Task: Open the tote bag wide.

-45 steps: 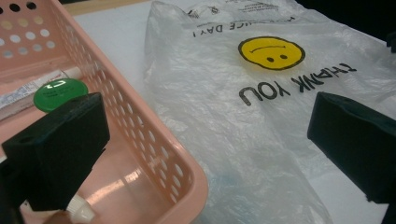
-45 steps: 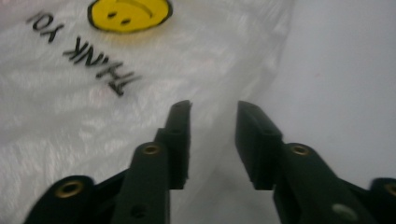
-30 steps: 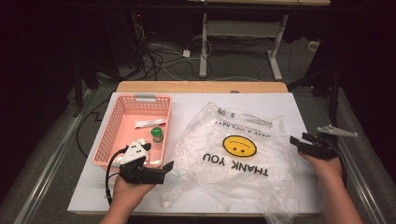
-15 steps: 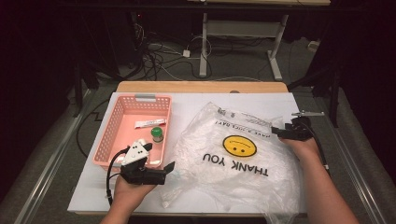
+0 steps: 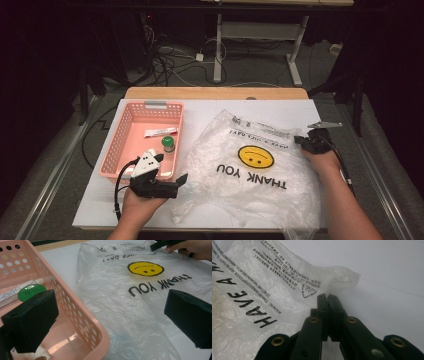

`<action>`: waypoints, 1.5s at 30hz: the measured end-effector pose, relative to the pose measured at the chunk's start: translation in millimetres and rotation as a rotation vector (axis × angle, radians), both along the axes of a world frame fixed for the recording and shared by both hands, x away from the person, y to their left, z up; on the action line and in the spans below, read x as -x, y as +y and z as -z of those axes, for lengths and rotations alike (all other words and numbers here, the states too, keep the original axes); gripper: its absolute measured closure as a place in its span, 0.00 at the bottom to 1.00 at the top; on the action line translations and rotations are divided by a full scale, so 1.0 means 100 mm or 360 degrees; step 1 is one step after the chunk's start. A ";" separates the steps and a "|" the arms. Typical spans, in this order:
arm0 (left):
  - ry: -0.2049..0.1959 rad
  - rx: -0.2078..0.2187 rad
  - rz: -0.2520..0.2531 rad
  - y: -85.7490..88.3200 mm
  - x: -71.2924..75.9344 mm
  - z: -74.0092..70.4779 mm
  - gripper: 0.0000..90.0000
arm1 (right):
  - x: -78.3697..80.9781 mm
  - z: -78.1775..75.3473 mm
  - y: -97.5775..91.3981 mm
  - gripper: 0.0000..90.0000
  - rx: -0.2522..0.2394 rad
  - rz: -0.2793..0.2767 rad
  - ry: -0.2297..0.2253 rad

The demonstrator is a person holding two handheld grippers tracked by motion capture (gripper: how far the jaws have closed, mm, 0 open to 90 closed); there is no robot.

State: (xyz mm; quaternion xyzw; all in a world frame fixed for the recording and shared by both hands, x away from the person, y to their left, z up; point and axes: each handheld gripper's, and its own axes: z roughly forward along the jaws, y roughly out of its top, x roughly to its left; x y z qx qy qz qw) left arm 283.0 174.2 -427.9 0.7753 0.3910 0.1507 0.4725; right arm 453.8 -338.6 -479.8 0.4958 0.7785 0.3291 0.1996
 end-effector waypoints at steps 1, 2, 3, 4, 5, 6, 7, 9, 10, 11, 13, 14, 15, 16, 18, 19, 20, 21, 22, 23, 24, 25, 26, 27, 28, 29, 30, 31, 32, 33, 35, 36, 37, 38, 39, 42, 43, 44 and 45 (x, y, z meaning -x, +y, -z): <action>0.0001 -0.0002 0.0002 0.00 0.00 0.00 0.00 | 0.00 -0.02 0.00 1.00 -0.0003 0.0008 -0.0013; 0.0000 0.0002 -0.0001 0.00 0.00 0.00 0.00 | 0.00 -0.04 -0.01 1.00 -0.0005 0.0023 -0.0030; 0.0000 0.0008 -0.0001 0.00 0.00 0.00 0.00 | 0.00 -0.06 -0.03 1.00 -0.0004 0.0036 -0.0054; -0.0001 0.0008 0.0000 -0.01 0.00 0.00 0.00 | -0.01 -0.09 -0.05 1.00 -0.0014 0.0052 -0.0072; -0.0001 0.0012 -0.0001 -0.01 0.00 0.00 0.00 | -0.03 -0.10 -0.08 1.00 -0.0024 0.0075 -0.0089; -0.0001 0.0014 -0.0001 -0.01 0.00 0.00 0.00 | -0.05 -0.12 -0.12 1.00 -0.0034 0.0103 -0.0090; -0.0001 0.0017 -0.0001 -0.01 0.00 0.00 0.00 | -0.08 -0.13 -0.15 1.00 -0.0043 0.0125 -0.0093; -0.0001 0.0016 0.0004 -0.01 0.00 0.00 0.00 | -0.15 -0.15 -0.21 1.00 -0.0061 0.0173 -0.0105; 0.0000 0.0014 0.0006 -0.02 0.00 0.00 0.00 | -0.18 -0.16 -0.24 1.00 -0.0072 0.0199 -0.0114; 0.0001 0.0014 0.0006 -0.02 0.00 0.00 0.00 | -0.21 -0.17 -0.27 1.00 -0.0088 0.0225 -0.0121; 0.0007 0.0015 0.0003 -0.01 -0.01 0.01 0.00 | -0.28 -0.17 -0.32 1.00 -0.0098 0.0281 -0.0129; 0.0008 0.0022 0.0001 -0.01 -0.01 0.01 0.00 | -0.31 -0.17 -0.34 1.00 -0.0110 0.0313 -0.0135; 0.0007 0.0028 0.0000 -0.01 -0.01 0.00 0.00 | -0.34 -0.18 -0.38 1.00 -0.0125 0.0340 -0.0139; 0.0007 0.0031 0.0000 0.00 -0.01 0.00 0.00 | -0.37 -0.18 -0.41 1.00 -0.0126 0.0367 -0.0143; 0.0004 0.0026 -0.0003 0.01 -0.02 0.00 0.00 | -0.40 -0.19 -0.48 1.00 -0.0138 0.0427 -0.0157; 0.0004 0.0031 -0.0005 0.02 -0.02 0.00 0.00 | -0.40 -0.19 -0.51 1.00 -0.0149 0.0468 -0.0171; 0.0005 0.0033 -0.0006 0.02 -0.03 0.00 0.00 | -0.39 -0.20 -0.54 1.00 -0.0170 0.0493 -0.0179; 0.0005 0.0031 -0.0008 0.03 -0.03 0.01 0.00 | -0.37 -0.19 -0.55 1.00 -0.0181 0.0516 -0.0175; 0.0004 0.0029 -0.0010 0.03 -0.03 0.01 0.00 | -0.35 -0.19 -0.54 1.00 -0.0177 0.0523 -0.0180; 0.0006 0.0028 -0.0008 0.03 -0.03 0.01 0.00 | -0.31 -0.18 -0.53 1.00 -0.0170 0.0525 -0.0187; 0.0005 0.0033 -0.0009 0.03 -0.03 0.01 0.00 | -0.27 -0.17 -0.52 1.00 -0.0172 0.0529 -0.0194; 0.0002 0.0033 -0.0006 0.03 -0.03 0.00 0.00 | -0.22 -0.16 -0.51 1.00 -0.0170 0.0536 -0.0195; 0.0000 0.0028 -0.0001 0.03 -0.02 0.00 0.00 | -0.14 -0.14 -0.49 1.00 -0.0137 0.0520 -0.0187; 0.0001 0.0024 0.0002 0.03 -0.02 0.00 0.00 | -0.14 -0.14 -0.49 1.00 -0.0137 0.0520 -0.0187; 0.0001 0.0026 0.0002 0.03 -0.02 0.01 0.00 | -0.09 -0.13 -0.48 1.00 -0.0120 0.0512 -0.0187; 0.0002 0.0029 0.0002 0.03 -0.02 0.01 0.00 | -0.04 -0.12 -0.48 1.00 -0.0118 0.0508 -0.0189; 0.0003 0.0033 0.0003 0.04 -0.02 0.01 0.00 | 0.01 -0.12 -0.48 1.00 -0.0121 0.0502 -0.0190; 0.0002 0.0035 0.0004 0.04 -0.02 0.01 0.00 | 0.06 -0.12 -0.47 1.00 -0.0127 0.0491 -0.0185; -0.0001 0.0038 0.0005 0.04 -0.02 0.01 0.00 | 0.11 -0.12 -0.46 1.00 -0.0121 0.0475 -0.0183; -0.0003 0.0043 0.0003 0.04 -0.02 0.01 0.00 | 0.15 -0.13 -0.45 1.00 -0.0106 0.0459 -0.0181; -0.0007 0.0053 0.0006 0.05 -0.02 0.01 0.00 | 0.22 -0.16 -0.45 0.99 -0.0101 0.0443 -0.0189; -0.0012 0.0054 0.0007 0.05 -0.02 0.00 0.00 | 0.25 -0.16 -0.46 0.99 -0.0100 0.0433 -0.0192; -0.0016 0.0056 0.0005 0.06 -0.02 0.00 0.00 | 0.28 -0.17 -0.46 0.99 -0.0092 0.0434 -0.0191; -0.0019 0.0061 0.0004 0.07 -0.02 0.00 0.00 | 0.31 -0.17 -0.46 0.99 -0.0089 0.0434 -0.0182; -0.0020 0.0063 0.0004 0.07 -0.02 0.00 0.00 | 0.34 -0.16 -0.47 1.00 -0.0092 0.0413 -0.0172; -0.0025 0.0072 0.0001 0.09 -0.02 0.01 0.00 | 0.45 -0.16 -0.47 1.00 -0.0074 0.0410 -0.0180; -0.0026 0.0075 0.0001 0.09 -0.02 0.01 0.00 | 0.48 -0.16 -0.48 0.99 -0.0066 0.0415 -0.0178; -0.0028 0.0076 0.0001 0.10 -0.02 0.01 0.00 | 0.51 -0.17 -0.49 0.97 -0.0048 0.0408 -0.0190; -0.0027 0.0075 0.0000 0.10 -0.03 0.01 0.00 | 0.54 -0.17 -0.50 0.95 -0.0043 0.0405 -0.0183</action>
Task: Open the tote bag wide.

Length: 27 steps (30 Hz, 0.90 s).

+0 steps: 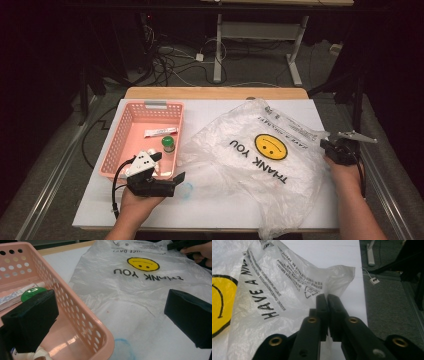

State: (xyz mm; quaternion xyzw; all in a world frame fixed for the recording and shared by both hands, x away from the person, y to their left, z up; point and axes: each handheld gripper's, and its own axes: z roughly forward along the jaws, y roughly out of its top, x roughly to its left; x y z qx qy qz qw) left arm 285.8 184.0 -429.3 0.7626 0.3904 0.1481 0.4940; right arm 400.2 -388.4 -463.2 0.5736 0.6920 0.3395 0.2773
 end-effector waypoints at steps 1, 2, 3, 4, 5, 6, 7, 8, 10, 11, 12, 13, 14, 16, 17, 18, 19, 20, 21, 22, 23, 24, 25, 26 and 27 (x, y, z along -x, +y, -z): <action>0.0004 -0.0001 -0.0004 0.00 0.00 0.00 0.00 | 0.03 0.00 -0.01 0.93 0.0001 -0.0011 0.0002; 0.0003 -0.0011 -0.0017 0.01 0.00 0.00 0.00 | 0.06 0.00 -0.02 0.90 0.0005 -0.0018 -0.0005; -0.0003 -0.0018 -0.0024 0.01 -0.01 0.00 0.00 | 0.10 -0.01 -0.04 0.85 -0.0003 -0.0026 -0.0001; 0.0001 -0.0018 -0.0031 0.02 -0.01 0.01 0.00 | 0.14 -0.02 -0.05 0.81 -0.0011 -0.0044 -0.0003; 0.0009 -0.0009 -0.0036 0.03 -0.01 0.01 0.00 | 0.19 -0.03 -0.07 0.77 -0.0022 -0.0045 -0.0010; 0.0010 -0.0010 -0.0036 0.03 -0.01 0.01 0.00 | 0.24 -0.04 -0.07 0.75 -0.0033 -0.0064 -0.0025; 0.0007 -0.0016 -0.0036 0.03 -0.01 0.01 0.00 | 0.30 -0.05 -0.07 0.73 -0.0035 -0.0087 -0.0028; 0.0007 -0.0020 -0.0037 0.04 -0.01 0.01 0.00 | 0.35 -0.05 -0.06 0.70 -0.0025 -0.0110 -0.0033; 0.0015 -0.0013 -0.0037 0.05 -0.03 0.02 0.00 | 0.46 -0.06 -0.06 0.64 -0.0039 -0.0143 -0.0047; 0.0016 -0.0013 -0.0040 0.06 -0.03 0.03 0.00 | 0.50 -0.06 -0.06 0.60 -0.0060 -0.0162 -0.0051; 0.0015 -0.0015 -0.0043 0.06 -0.03 0.03 0.00 | 0.54 -0.06 -0.06 0.55 -0.0074 -0.0180 -0.0058; 0.0011 -0.0014 -0.0044 0.07 -0.03 0.03 0.00 | 0.58 -0.07 -0.05 0.50 -0.0082 -0.0194 -0.0066; 0.0010 -0.0012 -0.0044 0.07 -0.03 0.03 0.00 | 0.62 -0.08 -0.04 0.47 -0.0094 -0.0224 -0.0074; 0.0002 -0.0017 -0.0049 0.09 -0.03 0.03 0.00 | 0.68 -0.09 0.00 0.35 -0.0113 -0.0265 -0.0095; 0.0003 -0.0020 -0.0050 0.10 -0.04 0.03 0.00 | 0.71 -0.09 0.02 0.31 -0.0120 -0.0288 -0.0110; 0.0006 -0.0018 -0.0048 0.11 -0.04 0.03 0.00 | 0.74 -0.09 0.05 0.27 -0.0128 -0.0311 -0.0125; 0.0015 -0.0018 -0.0045 0.11 -0.05 0.03 0.00 | 0.77 -0.08 0.08 0.23 -0.0125 -0.0329 -0.0141; 0.0025 -0.0015 -0.0043 0.12 -0.05 0.03 0.00 | 0.79 -0.08 0.11 0.19 -0.0128 -0.0351 -0.0148; 0.0022 -0.0015 -0.0048 0.12 -0.05 0.03 0.00 | 0.80 -0.08 0.15 0.17 -0.0146 -0.0373 -0.0144; 0.0014 -0.0013 -0.0056 0.12 -0.05 0.02 0.00 | 0.80 -0.09 0.18 0.16 -0.0147 -0.0395 -0.0146; 0.0008 -0.0010 -0.0060 0.12 -0.04 0.02 0.00 | 0.80 -0.09 0.21 0.13 -0.0138 -0.0408 -0.0158; 0.0002 -0.0012 -0.0064 0.12 -0.04 0.02 0.00 | 0.80 -0.10 0.25 0.09 -0.0139 -0.0415 -0.0164; -0.0002 -0.0013 -0.0064 0.12 -0.04 0.02 0.00 | 0.80 -0.11 0.28 0.04 -0.0144 -0.0424 -0.0164; -0.0003 -0.0011 -0.0063 0.12 -0.04 0.02 0.00 | 0.79 -0.12 0.31 0.00 -0.0139 -0.0420 -0.0167; -0.0002 -0.0013 -0.0060 0.11 -0.04 0.02 0.00 | 0.80 -0.14 0.35 0.00 -0.0140 -0.0421 -0.0173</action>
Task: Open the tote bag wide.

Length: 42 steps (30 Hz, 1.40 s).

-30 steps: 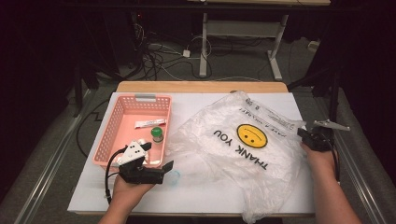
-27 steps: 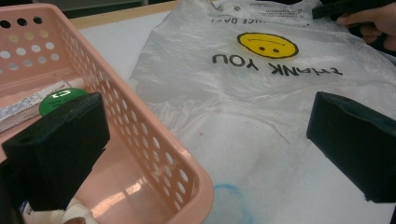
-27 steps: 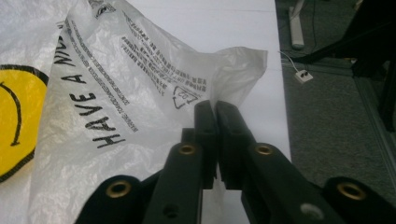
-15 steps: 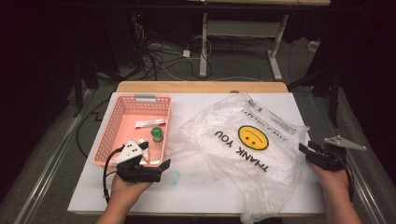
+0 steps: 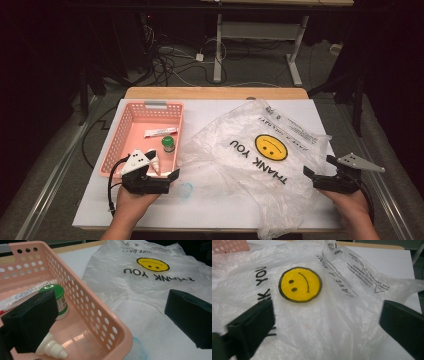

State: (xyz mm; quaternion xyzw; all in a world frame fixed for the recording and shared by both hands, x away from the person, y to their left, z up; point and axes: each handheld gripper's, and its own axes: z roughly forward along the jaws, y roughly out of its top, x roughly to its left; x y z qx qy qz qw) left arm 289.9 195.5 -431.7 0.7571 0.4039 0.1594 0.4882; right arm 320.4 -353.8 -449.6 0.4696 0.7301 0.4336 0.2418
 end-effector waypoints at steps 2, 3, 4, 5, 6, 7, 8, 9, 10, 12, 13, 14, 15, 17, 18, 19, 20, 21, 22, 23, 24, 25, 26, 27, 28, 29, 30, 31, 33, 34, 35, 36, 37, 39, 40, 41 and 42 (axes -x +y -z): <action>0.0003 -0.0005 0.0011 -0.01 0.00 0.00 0.00 | 0.01 -0.03 0.06 0.00 0.0001 -0.0015 -0.0016; 0.0003 -0.0005 0.0014 -0.01 0.00 0.00 0.00 | 0.01 -0.04 0.09 0.00 0.0002 -0.0028 -0.0018; 0.0001 -0.0005 0.0015 -0.02 0.00 0.00 0.00 | 0.01 -0.05 0.12 0.00 0.0003 -0.0044 -0.0024; 0.0000 -0.0004 0.0016 -0.02 0.01 0.00 0.00 | 0.02 -0.06 0.15 0.00 0.0006 -0.0061 -0.0032; -0.0001 -0.0005 0.0016 -0.03 0.01 0.00 0.00 | 0.02 -0.08 0.19 0.00 0.0006 -0.0075 -0.0038; 0.0001 -0.0004 0.0017 -0.03 0.00 0.00 0.00 | 0.02 -0.09 0.22 0.00 0.0001 -0.0091 -0.0045; 0.0001 0.0000 0.0016 -0.03 0.00 0.00 0.00 | 0.01 -0.10 0.25 0.00 -0.0007 -0.0106 -0.0045; 0.0005 0.0006 0.0016 -0.03 0.00 0.01 0.00 | 0.00 -0.11 0.29 0.00 -0.0004 -0.0119 -0.0046; 0.0009 0.0010 0.0014 -0.03 0.00 0.01 0.00 | -0.01 -0.11 0.33 0.00 0.0000 -0.0124 -0.0045; 0.0012 0.0012 0.0009 -0.03 0.00 0.01 0.00 | -0.05 -0.11 0.41 0.00 0.0004 -0.0141 -0.0039; 0.0014 0.0011 0.0008 -0.03 -0.01 0.01 0.00 | -0.07 -0.11 0.45 0.00 0.0016 -0.0153 -0.0035; 0.0016 0.0005 0.0008 -0.03 -0.01 0.02 0.00 | -0.09 -0.11 0.50 0.00 0.0016 -0.0169 -0.0028; 0.0019 -0.0002 0.0009 -0.03 -0.01 0.02 0.00 | -0.10 -0.11 0.54 0.00 0.0022 -0.0184 -0.0027; 0.0026 0.0002 0.0005 -0.02 -0.01 0.03 0.00 | -0.13 -0.12 0.62 0.00 0.0033 -0.0212 -0.0026; 0.0030 0.0008 0.0002 -0.01 -0.01 0.03 0.00 | -0.15 -0.12 0.66 0.00 0.0043 -0.0231 -0.0031; 0.0031 0.0013 -0.0001 -0.01 -0.01 0.03 0.00 | -0.17 -0.13 0.71 0.00 0.0052 -0.0249 -0.0027; 0.0030 0.0011 -0.0001 -0.01 -0.01 0.03 0.00 | -0.19 -0.13 0.75 0.00 0.0071 -0.0262 -0.0025; 0.0030 0.0010 0.0001 -0.01 -0.01 0.03 0.00 | -0.22 -0.13 0.79 0.00 0.0078 -0.0275 -0.0014; 0.0032 0.0006 0.0004 -0.01 -0.01 0.03 0.00 | -0.24 -0.14 0.83 0.00 0.0074 -0.0293 -0.0007; 0.0032 0.0000 0.0006 -0.02 -0.01 0.03 0.00 | -0.26 -0.15 0.87 0.00 0.0070 -0.0304 -0.0011; 0.0031 -0.0003 0.0006 -0.02 -0.01 0.03 0.00 | -0.28 -0.16 0.92 0.00 0.0067 -0.0308 -0.0011; 0.0032 -0.0001 0.0007 -0.02 -0.01 0.03 0.00 | -0.29 -0.17 0.96 0.00 0.0063 -0.0318 -0.0012; 0.0034 0.0004 0.0006 -0.02 -0.01 0.03 0.00 | -0.29 -0.17 1.00 0.00 0.0061 -0.0335 -0.0020; 0.0033 0.0009 0.0007 -0.02 -0.01 0.03 0.00 | -0.30 -0.18 1.04 0.00 0.0061 -0.0345 -0.0023; 0.0034 0.0009 0.0008 -0.02 -0.01 0.02 0.00 | -0.29 -0.19 1.07 0.01 0.0058 -0.0360 -0.0032; 0.0034 0.0016 0.0011 -0.02 -0.01 0.02 0.00 | -0.28 -0.19 1.09 0.01 0.0043 -0.0382 -0.0042; 0.0033 0.0025 0.0016 -0.02 -0.01 0.02 0.00 | -0.28 -0.19 1.11 0.02 0.0023 -0.0396 -0.0046; 0.0031 0.0025 0.0017 -0.02 -0.01 0.01 0.00 | -0.27 -0.18 1.14 0.02 0.0013 -0.0413 -0.0046; 0.0027 0.0021 0.0024 -0.02 0.00 0.01 0.00 | -0.27 -0.18 1.20 0.02 0.0031 -0.0449 -0.0030; 0.0027 0.0021 0.0026 -0.02 0.00 0.01 0.00 | -0.26 -0.18 1.22 0.02 0.0031 -0.0463 -0.0036; 0.0025 0.0019 0.0028 -0.03 0.00 0.01 0.00 | -0.25 -0.19 1.25 0.02 0.0032 -0.0477 -0.0036; 0.0024 0.0016 0.0030 -0.03 0.00 0.00 0.00 | -0.24 -0.19 1.28 0.02 0.0041 -0.0492 -0.0036; 0.0021 0.0014 0.0031 -0.03 0.00 0.00 0.00 | -0.23 -0.19 1.30 0.02 0.0036 -0.0506 -0.0027; 0.0023 0.0011 0.0037 -0.04 0.00 0.01 0.00 | -0.21 -0.20 1.35 0.04 0.0022 -0.0527 -0.0017; 0.0026 0.0008 0.0041 -0.05 0.00 0.01 0.00 | -0.20 -0.21 1.37 0.06 0.0023 -0.0548 -0.0013; 0.0026 0.0004 0.0046 -0.05 0.00 0.01 0.00 | -0.18 -0.21 1.40 0.07 0.0026 -0.0560 -0.0006; 0.0026 0.0005 0.0046 -0.06 0.00 0.01 0.00 | -0.17 -0.21 1.42 0.09 0.0028 -0.0577 0.0000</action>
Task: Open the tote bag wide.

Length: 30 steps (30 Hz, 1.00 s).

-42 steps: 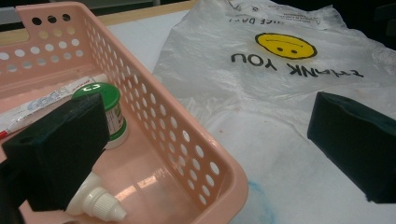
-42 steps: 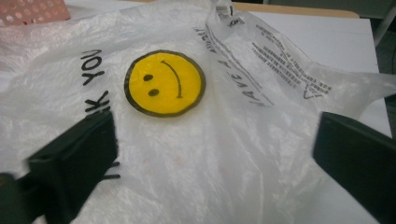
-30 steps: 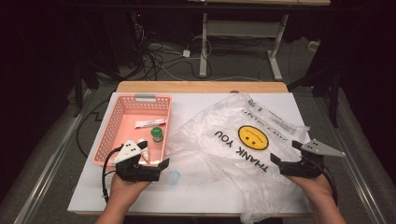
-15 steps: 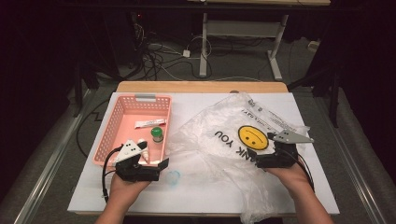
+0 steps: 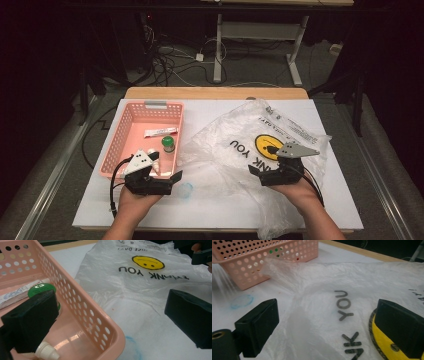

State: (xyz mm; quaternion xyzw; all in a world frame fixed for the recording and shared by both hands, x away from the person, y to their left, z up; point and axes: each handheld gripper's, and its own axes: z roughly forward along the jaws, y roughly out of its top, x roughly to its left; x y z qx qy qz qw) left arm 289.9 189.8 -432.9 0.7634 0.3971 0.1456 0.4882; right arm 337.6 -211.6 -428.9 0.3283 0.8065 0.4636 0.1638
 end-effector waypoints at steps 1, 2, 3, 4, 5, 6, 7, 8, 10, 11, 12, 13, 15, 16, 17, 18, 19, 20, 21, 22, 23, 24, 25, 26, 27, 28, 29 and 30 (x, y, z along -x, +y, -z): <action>0.0001 -0.0001 0.0001 0.00 0.00 0.00 0.00 | 0.01 0.00 0.03 0.11 0.0009 -0.0023 0.0007; 0.0001 -0.0002 0.0001 -0.01 0.00 0.00 0.00 | 0.02 0.01 0.06 0.13 0.0017 -0.0037 0.0015; 0.0001 -0.0003 0.0003 -0.01 0.00 0.00 0.00 | 0.03 0.02 0.08 0.14 0.0036 -0.0055 0.0023; 0.0002 -0.0004 0.0004 -0.01 0.00 0.00 0.00 | 0.04 0.03 0.11 0.16 0.0045 -0.0069 0.0031; 0.0002 -0.0004 0.0006 -0.01 0.00 0.01 0.00 | 0.04 0.04 0.12 0.18 0.0065 -0.0088 0.0036; 0.0003 -0.0005 0.0008 -0.01 0.00 0.01 0.00 | 0.05 0.05 0.14 0.19 0.0082 -0.0096 0.0045; 0.0003 -0.0004 0.0009 -0.01 0.00 0.01 0.00 | 0.05 0.07 0.15 0.21 0.0092 -0.0104 0.0060; 0.0003 -0.0004 0.0010 -0.01 0.00 0.01 0.00 | 0.06 0.08 0.16 0.22 0.0105 -0.0112 0.0075; 0.0003 -0.0001 0.0009 -0.01 0.00 0.01 0.00 | 0.07 0.12 0.19 0.26 0.0142 -0.0130 0.0100; 0.0003 -0.0001 0.0010 -0.01 0.00 0.01 0.00 | 0.08 0.14 0.20 0.27 0.0160 -0.0140 0.0111; 0.0003 -0.0002 0.0011 -0.01 0.00 0.01 0.00 | 0.08 0.16 0.20 0.28 0.0167 -0.0149 0.0124; 0.0003 -0.0001 0.0013 -0.01 0.00 0.01 0.00 | 0.09 0.18 0.21 0.29 0.0175 -0.0152 0.0141; 0.0001 -0.0001 0.0015 -0.01 0.00 0.00 0.00 | 0.10 0.21 0.22 0.32 0.0202 -0.0163 0.0164; 0.0001 -0.0001 0.0016 -0.01 0.00 0.00 0.00 | 0.10 0.22 0.22 0.33 0.0212 -0.0175 0.0172; 0.0001 -0.0002 0.0016 -0.01 0.01 0.00 0.00 | 0.09 0.23 0.21 0.33 0.0226 -0.0187 0.0175; 0.0001 -0.0001 0.0017 -0.01 0.01 0.00 0.00 | 0.10 0.24 0.21 0.34 0.0240 -0.0186 0.0182; 0.0000 -0.0001 0.0017 -0.01 0.01 0.00 0.00 | 0.10 0.25 0.21 0.35 0.0251 -0.0185 0.0195; 0.0001 -0.0002 0.0017 -0.01 0.01 0.00 0.00 | 0.09 0.26 0.21 0.35 0.0265 -0.0188 0.0200; 0.0001 -0.0002 0.0018 -0.01 0.01 0.00 0.00 | 0.09 0.27 0.20 0.35 0.0269 -0.0183 0.0209; 0.0002 -0.0002 0.0018 -0.01 0.00 0.00 0.00 | 0.09 0.28 0.20 0.35 0.0274 -0.0181 0.0219; 0.0003 -0.0003 0.0019 -0.01 0.00 0.00 0.00 | 0.08 0.29 0.20 0.35 0.0285 -0.0184 0.0221; 0.0003 -0.0004 0.0021 -0.02 0.00 0.00 0.00 | 0.08 0.30 0.20 0.36 0.0288 -0.0182 0.0232; 0.0003 -0.0006 0.0023 -0.02 0.00 0.00 0.00 | 0.09 0.31 0.20 0.36 0.0292 -0.0174 0.0242; 0.0004 -0.0006 0.0024 -0.02 0.00 0.00 0.00 | 0.08 0.33 0.20 0.37 0.0311 -0.0189 0.0236; 0.0005 -0.0006 0.0025 -0.02 0.00 0.00 0.00 | 0.08 0.34 0.20 0.37 0.0316 -0.0191 0.0244; 0.0005 -0.0007 0.0026 -0.02 0.01 0.00 0.00 | 0.08 0.35 0.20 0.38 0.0330 -0.0187 0.0250; 0.0004 -0.0007 0.0027 -0.02 0.01 0.00 0.00 | 0.07 0.37 0.20 0.41 0.0340 -0.0188 0.0254; 0.0004 -0.0008 0.0027 -0.02 0.01 0.00 0.00 | 0.07 0.38 0.20 0.42 0.0344 -0.0190 0.0264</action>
